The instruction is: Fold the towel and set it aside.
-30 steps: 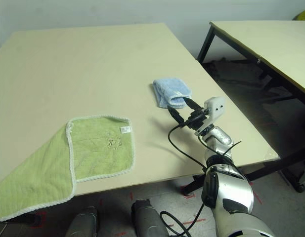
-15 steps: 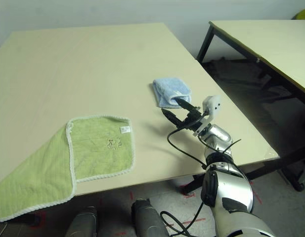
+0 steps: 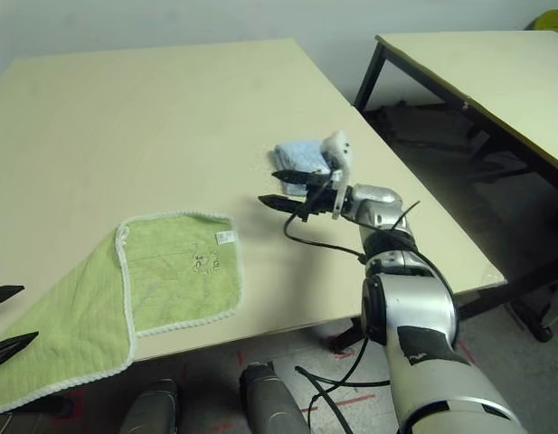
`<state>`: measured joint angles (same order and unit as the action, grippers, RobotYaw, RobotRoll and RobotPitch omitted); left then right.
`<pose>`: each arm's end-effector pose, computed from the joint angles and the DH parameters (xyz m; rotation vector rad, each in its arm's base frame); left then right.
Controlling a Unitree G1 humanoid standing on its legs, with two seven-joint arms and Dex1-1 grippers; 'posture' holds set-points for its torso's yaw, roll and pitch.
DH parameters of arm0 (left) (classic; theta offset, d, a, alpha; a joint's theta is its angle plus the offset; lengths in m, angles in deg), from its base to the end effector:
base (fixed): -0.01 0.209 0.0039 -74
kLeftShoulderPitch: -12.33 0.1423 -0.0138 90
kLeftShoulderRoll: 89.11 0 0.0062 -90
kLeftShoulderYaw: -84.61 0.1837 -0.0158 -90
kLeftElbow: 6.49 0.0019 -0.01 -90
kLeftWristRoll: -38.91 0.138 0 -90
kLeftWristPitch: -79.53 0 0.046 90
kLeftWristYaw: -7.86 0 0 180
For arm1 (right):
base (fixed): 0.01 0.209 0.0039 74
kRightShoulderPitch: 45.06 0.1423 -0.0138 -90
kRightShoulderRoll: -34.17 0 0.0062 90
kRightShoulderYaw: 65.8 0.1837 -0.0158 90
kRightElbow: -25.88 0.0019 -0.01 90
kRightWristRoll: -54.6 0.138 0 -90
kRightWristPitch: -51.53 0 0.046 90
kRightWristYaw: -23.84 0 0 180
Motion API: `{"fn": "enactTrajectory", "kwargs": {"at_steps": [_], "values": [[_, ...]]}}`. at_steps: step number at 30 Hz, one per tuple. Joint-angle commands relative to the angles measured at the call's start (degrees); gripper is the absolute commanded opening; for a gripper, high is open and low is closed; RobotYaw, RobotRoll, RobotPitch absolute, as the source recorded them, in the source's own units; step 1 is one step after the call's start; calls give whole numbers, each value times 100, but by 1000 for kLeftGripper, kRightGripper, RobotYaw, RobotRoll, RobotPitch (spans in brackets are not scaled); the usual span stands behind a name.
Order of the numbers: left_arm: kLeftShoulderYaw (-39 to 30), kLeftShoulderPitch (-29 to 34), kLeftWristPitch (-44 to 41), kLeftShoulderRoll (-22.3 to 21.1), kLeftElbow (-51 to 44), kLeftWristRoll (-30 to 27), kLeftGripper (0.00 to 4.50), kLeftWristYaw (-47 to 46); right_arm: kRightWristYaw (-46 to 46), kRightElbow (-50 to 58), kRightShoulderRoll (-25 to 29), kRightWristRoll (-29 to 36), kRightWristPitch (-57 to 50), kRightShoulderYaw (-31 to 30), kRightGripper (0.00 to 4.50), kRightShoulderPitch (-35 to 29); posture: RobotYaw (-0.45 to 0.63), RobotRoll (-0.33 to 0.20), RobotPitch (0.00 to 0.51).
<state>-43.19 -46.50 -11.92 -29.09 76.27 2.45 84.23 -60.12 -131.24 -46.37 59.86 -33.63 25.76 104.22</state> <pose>0.0879 0.3724 0.1444 0.2490 0.2314 -0.8286 0.3574 -0.2348 0.1565 -0.1811 0.1902 1.2859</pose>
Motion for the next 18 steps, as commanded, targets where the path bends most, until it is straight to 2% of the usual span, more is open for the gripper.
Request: {"fn": "enactTrajectory", "kwargs": {"at_steps": [1,8,18], "values": [[-26,64,133,83,3,139,4500,-17,-7,40,-135,-338,109,-338,4488,182,-24,0,129],[50,127,264,200,-75,280,4500,-121,865,63,-679,-940,472,-893,4488,240,-4,0,122],[-15,155,386,206,-91,351,4500,-203,957,115,-1048,-1147,417,-1254,4488,218,-1,0,125]]}}
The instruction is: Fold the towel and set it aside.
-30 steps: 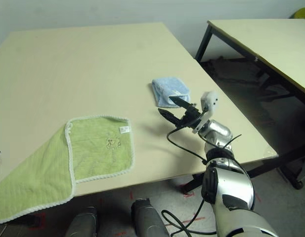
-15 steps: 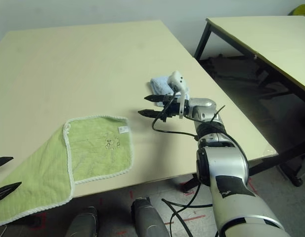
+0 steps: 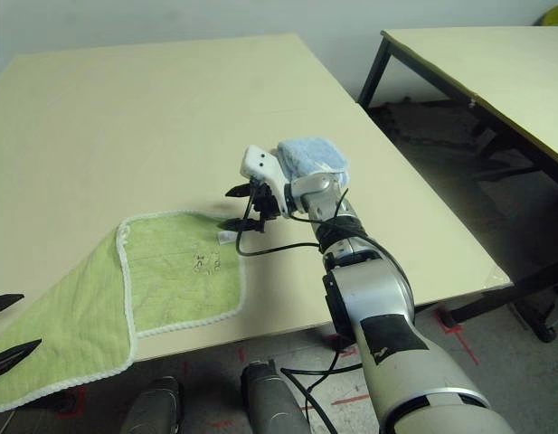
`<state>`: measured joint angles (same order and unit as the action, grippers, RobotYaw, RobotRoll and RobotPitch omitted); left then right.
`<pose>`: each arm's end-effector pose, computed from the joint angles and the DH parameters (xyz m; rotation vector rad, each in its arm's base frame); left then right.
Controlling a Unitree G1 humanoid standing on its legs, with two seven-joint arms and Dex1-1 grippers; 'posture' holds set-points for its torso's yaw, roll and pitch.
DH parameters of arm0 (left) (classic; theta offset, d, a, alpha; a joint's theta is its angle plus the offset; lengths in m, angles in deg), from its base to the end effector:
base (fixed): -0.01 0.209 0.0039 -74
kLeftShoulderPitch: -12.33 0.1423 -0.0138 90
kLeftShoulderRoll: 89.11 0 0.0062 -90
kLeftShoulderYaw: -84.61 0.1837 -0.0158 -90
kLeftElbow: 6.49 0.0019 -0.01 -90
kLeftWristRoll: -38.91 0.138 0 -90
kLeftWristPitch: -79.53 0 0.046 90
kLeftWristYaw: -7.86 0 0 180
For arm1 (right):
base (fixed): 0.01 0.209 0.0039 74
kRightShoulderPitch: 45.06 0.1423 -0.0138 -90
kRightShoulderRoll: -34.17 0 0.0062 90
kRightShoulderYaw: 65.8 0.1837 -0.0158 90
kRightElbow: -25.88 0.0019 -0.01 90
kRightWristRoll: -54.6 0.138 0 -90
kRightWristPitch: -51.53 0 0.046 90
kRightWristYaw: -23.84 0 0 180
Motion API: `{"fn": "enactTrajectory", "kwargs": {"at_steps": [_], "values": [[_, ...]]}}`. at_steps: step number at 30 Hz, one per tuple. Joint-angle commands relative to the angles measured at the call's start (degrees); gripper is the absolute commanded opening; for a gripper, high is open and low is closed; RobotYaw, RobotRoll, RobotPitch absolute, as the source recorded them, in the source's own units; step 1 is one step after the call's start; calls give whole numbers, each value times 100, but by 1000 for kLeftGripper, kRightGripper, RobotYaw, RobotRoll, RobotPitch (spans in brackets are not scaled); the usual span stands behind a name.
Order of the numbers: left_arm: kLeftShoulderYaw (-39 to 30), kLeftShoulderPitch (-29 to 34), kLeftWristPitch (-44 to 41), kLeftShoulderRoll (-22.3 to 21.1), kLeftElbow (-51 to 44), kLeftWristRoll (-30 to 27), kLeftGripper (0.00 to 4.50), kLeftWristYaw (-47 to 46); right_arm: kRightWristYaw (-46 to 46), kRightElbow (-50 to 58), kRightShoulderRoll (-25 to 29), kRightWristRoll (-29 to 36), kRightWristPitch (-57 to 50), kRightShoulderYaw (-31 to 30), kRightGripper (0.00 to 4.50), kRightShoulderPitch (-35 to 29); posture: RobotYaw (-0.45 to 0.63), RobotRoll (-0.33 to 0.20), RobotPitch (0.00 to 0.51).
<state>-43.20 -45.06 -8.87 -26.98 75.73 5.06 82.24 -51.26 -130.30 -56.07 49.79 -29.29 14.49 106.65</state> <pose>0.0808 0.3696 0.1391 0.2896 0.2337 -0.7862 0.3674 -0.1552 0.1520 -0.4833 0.2740 1.3919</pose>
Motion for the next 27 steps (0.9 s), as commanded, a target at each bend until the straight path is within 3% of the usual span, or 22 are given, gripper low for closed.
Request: {"fn": "enactTrajectory", "kwargs": {"at_steps": [1,5,8,19,27], "values": [[7,-11,110,-23,-25,118,4500,-2,116,-8,-106,-185,-58,-169,4488,-27,0,0,125],[43,-55,172,-47,-21,193,4500,5,247,-59,-184,-257,-236,-216,4488,-6,-1,0,127],[63,-82,226,-65,-24,248,4500,11,428,-86,-263,-357,-317,-277,4018,-16,-1,0,127],[18,-33,312,-67,-123,312,4500,-1,783,-79,-388,-327,-454,-217,97,30,8,0,129],[62,-86,287,-49,-34,291,4500,-11,100,-23,-212,-196,-673,-163,38,366,1,0,135]]}}
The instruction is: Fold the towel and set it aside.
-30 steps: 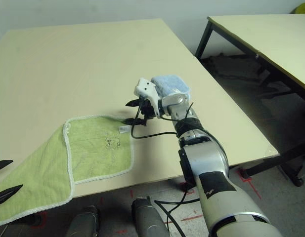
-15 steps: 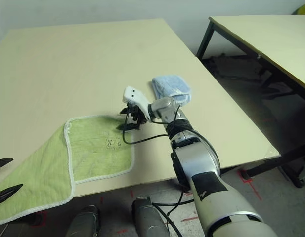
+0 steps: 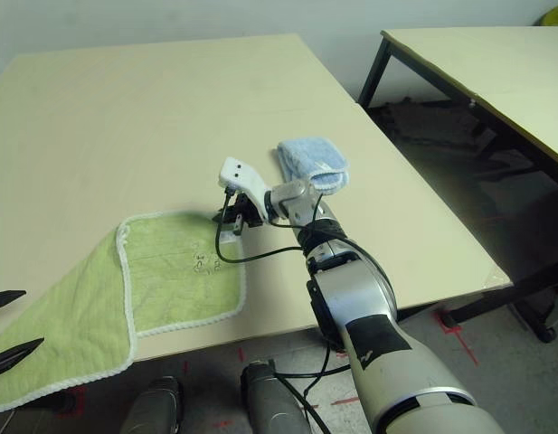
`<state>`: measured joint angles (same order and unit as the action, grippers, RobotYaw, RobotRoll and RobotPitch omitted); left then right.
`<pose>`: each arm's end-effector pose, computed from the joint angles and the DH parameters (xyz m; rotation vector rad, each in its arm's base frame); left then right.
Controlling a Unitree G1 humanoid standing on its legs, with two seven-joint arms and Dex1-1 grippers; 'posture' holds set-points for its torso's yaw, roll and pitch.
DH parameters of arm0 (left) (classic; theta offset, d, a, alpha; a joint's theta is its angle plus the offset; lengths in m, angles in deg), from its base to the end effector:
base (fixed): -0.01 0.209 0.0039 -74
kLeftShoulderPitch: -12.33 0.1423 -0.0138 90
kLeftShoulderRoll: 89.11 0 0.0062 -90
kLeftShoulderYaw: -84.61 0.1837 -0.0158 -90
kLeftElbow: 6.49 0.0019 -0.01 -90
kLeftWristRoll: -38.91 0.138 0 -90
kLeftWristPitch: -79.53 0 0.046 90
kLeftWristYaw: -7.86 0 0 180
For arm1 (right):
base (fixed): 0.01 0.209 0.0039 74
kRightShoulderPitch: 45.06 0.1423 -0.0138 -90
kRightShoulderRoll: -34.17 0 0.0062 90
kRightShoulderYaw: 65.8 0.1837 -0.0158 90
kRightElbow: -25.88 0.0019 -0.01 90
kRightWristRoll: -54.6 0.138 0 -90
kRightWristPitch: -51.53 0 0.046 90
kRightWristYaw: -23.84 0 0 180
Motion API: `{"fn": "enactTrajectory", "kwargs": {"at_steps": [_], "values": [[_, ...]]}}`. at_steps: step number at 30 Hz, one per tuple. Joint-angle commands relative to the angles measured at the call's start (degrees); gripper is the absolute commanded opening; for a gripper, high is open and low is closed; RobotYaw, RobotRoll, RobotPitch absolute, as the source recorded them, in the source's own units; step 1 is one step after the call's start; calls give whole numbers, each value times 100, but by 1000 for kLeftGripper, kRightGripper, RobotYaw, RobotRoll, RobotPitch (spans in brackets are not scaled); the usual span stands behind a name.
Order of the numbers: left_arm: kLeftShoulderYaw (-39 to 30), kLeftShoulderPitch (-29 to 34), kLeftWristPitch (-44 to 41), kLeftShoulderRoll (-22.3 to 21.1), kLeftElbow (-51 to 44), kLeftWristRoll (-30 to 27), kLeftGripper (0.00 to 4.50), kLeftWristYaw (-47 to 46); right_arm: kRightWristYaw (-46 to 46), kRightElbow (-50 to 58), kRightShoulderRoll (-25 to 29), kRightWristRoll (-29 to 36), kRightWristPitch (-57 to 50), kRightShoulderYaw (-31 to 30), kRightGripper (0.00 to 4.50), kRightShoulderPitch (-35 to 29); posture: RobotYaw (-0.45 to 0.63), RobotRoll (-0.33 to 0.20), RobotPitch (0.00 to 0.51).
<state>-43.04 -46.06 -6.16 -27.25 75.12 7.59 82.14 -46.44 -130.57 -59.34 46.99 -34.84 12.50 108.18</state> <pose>0.0853 0.3668 0.1439 0.3715 0.2207 -0.8032 0.3689 -0.1327 0.1504 -0.5008 0.3512 1.3493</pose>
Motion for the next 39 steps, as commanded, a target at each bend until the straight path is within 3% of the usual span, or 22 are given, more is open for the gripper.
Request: {"fn": "enactTrajectory", "kwargs": {"at_steps": [1,10,17,22,26,29,33,36,39], "values": [[55,3,19,-22,39,42,4500,-1,-496,16,145,97,-146,40,38,276,0,0,135],[64,-46,38,-2,113,90,4500,-41,-1083,112,242,168,-135,66,38,894,4,0,130],[2,-66,67,-2,235,69,4500,-63,-1363,32,438,457,-318,388,38,1891,-1,0,129],[-17,-128,62,-54,304,70,4500,-58,-1633,-67,613,956,-977,887,38,2677,-6,0,128],[0,-184,69,-74,345,96,4500,-61,-2194,119,822,1136,-1664,726,38,3025,-17,0,125],[31,-232,83,-87,379,128,4500,-68,-2222,589,1043,1882,-2547,283,38,3111,-17,0,125],[73,-308,120,-90,420,178,4500,-96,-2222,1595,1507,3707,-4283,-101,38,3276,-25,0,121],[107,-357,146,-78,453,213,4500,-114,-2222,1660,1601,4982,-5374,574,38,3661,-25,0,121],[114,-390,175,-71,502,233,4500,-114,-2222,1419,1624,5388,-5647,884,38,3879,-25,0,121]]}}
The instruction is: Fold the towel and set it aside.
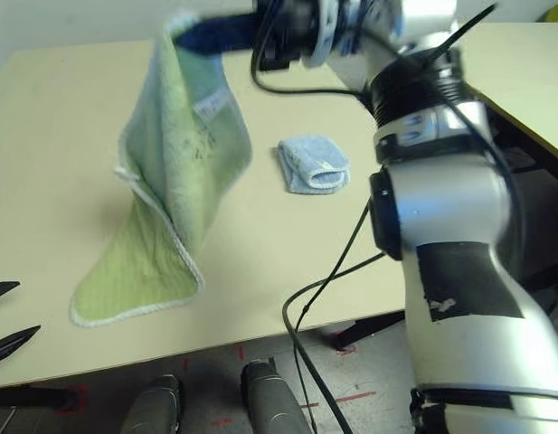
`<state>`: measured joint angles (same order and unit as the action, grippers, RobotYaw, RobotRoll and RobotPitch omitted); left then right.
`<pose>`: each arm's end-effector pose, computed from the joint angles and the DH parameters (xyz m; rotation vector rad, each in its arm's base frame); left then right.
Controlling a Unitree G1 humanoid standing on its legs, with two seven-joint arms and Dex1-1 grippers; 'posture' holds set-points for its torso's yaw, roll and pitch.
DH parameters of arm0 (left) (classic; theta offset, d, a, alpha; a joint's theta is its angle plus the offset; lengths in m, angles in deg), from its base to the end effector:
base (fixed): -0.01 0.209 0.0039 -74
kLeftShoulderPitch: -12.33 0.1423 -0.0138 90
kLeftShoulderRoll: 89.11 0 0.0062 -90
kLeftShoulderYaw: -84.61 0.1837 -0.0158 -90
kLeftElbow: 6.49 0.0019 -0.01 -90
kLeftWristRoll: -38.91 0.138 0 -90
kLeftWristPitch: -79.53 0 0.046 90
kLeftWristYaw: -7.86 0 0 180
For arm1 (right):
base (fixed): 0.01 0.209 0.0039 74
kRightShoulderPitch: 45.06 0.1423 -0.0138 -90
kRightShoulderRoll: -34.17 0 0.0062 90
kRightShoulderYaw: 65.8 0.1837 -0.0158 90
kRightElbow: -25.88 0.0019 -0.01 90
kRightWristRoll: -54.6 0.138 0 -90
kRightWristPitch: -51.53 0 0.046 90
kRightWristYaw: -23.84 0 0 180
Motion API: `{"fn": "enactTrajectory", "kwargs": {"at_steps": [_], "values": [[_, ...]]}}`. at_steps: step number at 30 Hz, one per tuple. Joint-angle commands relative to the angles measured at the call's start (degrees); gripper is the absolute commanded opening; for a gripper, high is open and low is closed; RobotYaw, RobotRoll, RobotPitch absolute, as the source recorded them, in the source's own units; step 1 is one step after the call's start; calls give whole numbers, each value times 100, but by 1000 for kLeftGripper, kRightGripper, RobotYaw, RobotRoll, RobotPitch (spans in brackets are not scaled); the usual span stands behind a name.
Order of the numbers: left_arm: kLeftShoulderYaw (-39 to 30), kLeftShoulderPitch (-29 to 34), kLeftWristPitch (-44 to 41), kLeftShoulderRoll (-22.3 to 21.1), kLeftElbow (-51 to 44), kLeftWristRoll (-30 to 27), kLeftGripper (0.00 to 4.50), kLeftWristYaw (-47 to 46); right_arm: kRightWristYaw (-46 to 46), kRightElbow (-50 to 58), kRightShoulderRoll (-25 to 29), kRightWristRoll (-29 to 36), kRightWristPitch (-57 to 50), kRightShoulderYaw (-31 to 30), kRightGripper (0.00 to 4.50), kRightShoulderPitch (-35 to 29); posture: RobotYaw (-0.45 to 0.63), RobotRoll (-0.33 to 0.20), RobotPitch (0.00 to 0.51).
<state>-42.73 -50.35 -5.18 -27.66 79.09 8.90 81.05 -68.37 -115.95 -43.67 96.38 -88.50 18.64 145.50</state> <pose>0.0941 0.3734 0.1436 0.3912 0.1907 -0.7537 0.3310 -0.1409 0.4063 0.1479 -0.0883 1.9294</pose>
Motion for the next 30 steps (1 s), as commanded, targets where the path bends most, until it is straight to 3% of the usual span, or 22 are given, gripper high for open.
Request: {"fn": "enactTrajectory", "kwargs": {"at_steps": [1,2,5,8,11,23,27,30], "values": [[86,29,80,-25,106,110,4500,-12,-29,-145,46,395,-196,258,38,160,-22,0,116],[88,22,81,-21,107,115,4500,-18,-29,-246,24,275,-34,213,38,155,-22,0,116],[99,-2,92,-11,119,128,4500,-38,102,-818,-166,-890,1447,-154,38,72,-24,0,114],[111,-7,103,-3,118,143,4500,-47,1335,-1433,-336,-2318,3410,-656,38,-62,-22,0,115],[127,-12,100,-1,105,152,4500,-62,1700,-1806,-357,-3213,4266,-973,38,-116,-19,0,121],[535,31,-206,108,-275,319,4500,-558,193,-2026,-515,-2936,2699,222,38,428,-18,0,133],[916,-104,-1450,95,-1022,170,4500,-1349,353,-2025,-522,-2985,2476,510,38,558,-16,0,132],[1257,-674,-2589,416,-2081,511,4500,-3004,750,-2046,-540,-3169,2718,569,38,461,-13,0,135]]}}
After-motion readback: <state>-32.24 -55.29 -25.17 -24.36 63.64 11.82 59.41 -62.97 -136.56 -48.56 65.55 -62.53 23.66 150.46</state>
